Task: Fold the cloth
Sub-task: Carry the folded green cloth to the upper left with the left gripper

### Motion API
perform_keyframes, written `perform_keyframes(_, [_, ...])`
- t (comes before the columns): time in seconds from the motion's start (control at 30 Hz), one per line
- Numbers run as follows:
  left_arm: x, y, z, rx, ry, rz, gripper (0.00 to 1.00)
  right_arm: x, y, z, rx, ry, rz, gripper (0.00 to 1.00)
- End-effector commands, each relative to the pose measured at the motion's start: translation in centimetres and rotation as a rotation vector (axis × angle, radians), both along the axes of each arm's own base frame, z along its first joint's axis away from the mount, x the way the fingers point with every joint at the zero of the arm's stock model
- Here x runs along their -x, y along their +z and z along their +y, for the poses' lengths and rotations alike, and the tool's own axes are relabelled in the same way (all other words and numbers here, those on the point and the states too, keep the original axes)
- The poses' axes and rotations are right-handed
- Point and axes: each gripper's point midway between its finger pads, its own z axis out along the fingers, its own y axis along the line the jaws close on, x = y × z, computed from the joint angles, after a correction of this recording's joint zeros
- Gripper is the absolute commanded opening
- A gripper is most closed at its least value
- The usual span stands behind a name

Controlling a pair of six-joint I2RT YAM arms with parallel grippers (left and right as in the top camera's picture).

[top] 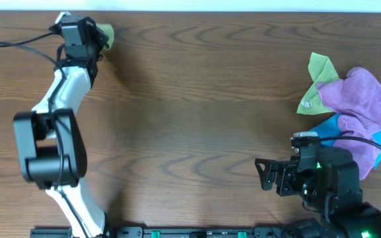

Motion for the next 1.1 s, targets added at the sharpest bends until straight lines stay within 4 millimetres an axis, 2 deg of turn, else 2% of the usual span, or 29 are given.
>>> perform_keyframes(0.0, [-1.6, -0.8, -0.8, -0.005, -0.066, -0.002, 0.06, 0.0, -0.2, -0.2, -0.006, -0.016, 0.008, 0.99])
perform_keyframes(0.1, [-1.6, -2.4, -1.1, 0.010, -0.088, 0.028, 0.06, 0.0, -0.2, -0.2, -0.005, -0.016, 0.009, 0.99])
perform_keyframes(0.37, [1.1, -5.7, 0.0, 0.012, -0.072, 0.196, 0.06, 0.0, -0.2, -0.2, -0.005, -0.016, 0.008, 0.99])
perform_keyframes(0.73, [3.7, -7.9, 0.8, 0.024, -0.058, 0.332, 0.07, 0.0, -0.2, -0.2, -0.005, -0.016, 0.009, 0.99])
perform_keyframes(0.83, [4.2, -8.2, 0.7, 0.027, -0.060, 0.357, 0.20, 0.0, -0.2, -0.2, -0.006, -0.016, 0.008, 0.99])
perform_keyframes(0.87, [4.4, -8.4, 0.7, 0.028, -0.060, 0.366, 0.30, 0.0, -0.2, -0.2, -0.005, -0.016, 0.009, 0.99])
perform_keyframes(0.93, [4.8, -8.5, 0.6, 0.031, -0.060, 0.385, 0.41, 0.0, -0.2, -0.2, -0.006, -0.016, 0.008, 0.99])
perform_keyframes(1.07, [5.2, -7.5, 0.6, 0.028, -0.061, 0.386, 0.70, 0.0, -0.2, -0.2, -0.006, -0.016, 0.008, 0.99])
